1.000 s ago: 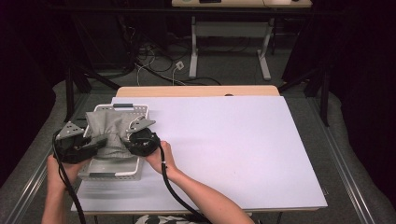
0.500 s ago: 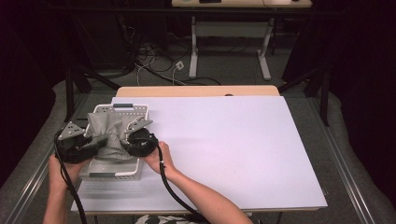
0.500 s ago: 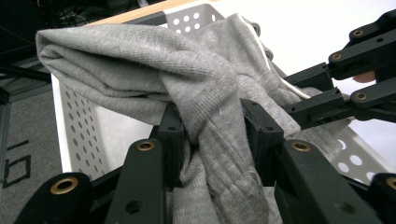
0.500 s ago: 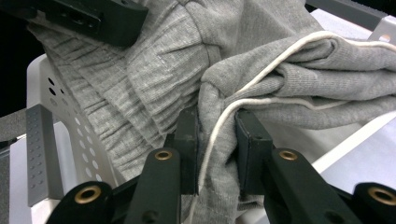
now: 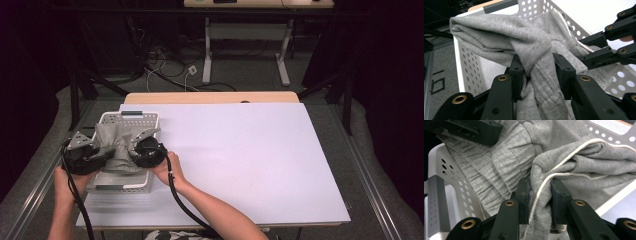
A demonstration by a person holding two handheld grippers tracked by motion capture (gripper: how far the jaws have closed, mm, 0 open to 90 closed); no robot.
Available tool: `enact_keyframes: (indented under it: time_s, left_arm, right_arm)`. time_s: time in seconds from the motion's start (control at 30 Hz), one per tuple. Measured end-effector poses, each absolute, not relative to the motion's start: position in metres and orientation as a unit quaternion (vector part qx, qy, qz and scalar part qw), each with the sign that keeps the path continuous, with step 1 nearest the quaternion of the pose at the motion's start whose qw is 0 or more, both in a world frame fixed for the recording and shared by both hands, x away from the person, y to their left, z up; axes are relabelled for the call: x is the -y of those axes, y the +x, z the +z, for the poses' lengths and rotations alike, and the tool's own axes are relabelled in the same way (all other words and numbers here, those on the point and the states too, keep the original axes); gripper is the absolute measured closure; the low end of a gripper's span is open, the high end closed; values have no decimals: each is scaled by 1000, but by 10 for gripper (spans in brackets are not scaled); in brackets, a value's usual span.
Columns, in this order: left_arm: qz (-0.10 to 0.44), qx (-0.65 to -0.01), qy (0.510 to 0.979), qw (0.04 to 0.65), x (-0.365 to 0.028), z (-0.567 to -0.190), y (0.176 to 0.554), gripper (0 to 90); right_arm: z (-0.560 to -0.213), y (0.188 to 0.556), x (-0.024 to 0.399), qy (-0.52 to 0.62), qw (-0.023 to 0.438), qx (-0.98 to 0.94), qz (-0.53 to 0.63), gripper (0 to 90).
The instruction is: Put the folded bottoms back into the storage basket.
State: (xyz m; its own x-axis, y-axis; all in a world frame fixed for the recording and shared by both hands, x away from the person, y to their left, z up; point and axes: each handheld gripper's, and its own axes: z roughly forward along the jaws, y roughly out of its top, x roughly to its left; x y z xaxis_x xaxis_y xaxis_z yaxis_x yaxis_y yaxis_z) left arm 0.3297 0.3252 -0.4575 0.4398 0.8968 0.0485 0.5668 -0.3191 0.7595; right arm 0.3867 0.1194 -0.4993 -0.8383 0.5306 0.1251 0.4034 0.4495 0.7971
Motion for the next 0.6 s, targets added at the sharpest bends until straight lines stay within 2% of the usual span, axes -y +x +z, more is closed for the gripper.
enact_keyframes:
  time_s: [0.4, 0.6]
  left_arm:
    - [244, -477, 777, 330, -323, -462, 332, 648]
    - [243, -480, 780, 320, -323, -468, 335, 648]
  right_arm:
    - [-502, 391, -120, 280, 68, -851, 438, 666]
    - [-502, 391, -119, 278, 64, -853, 437, 612]
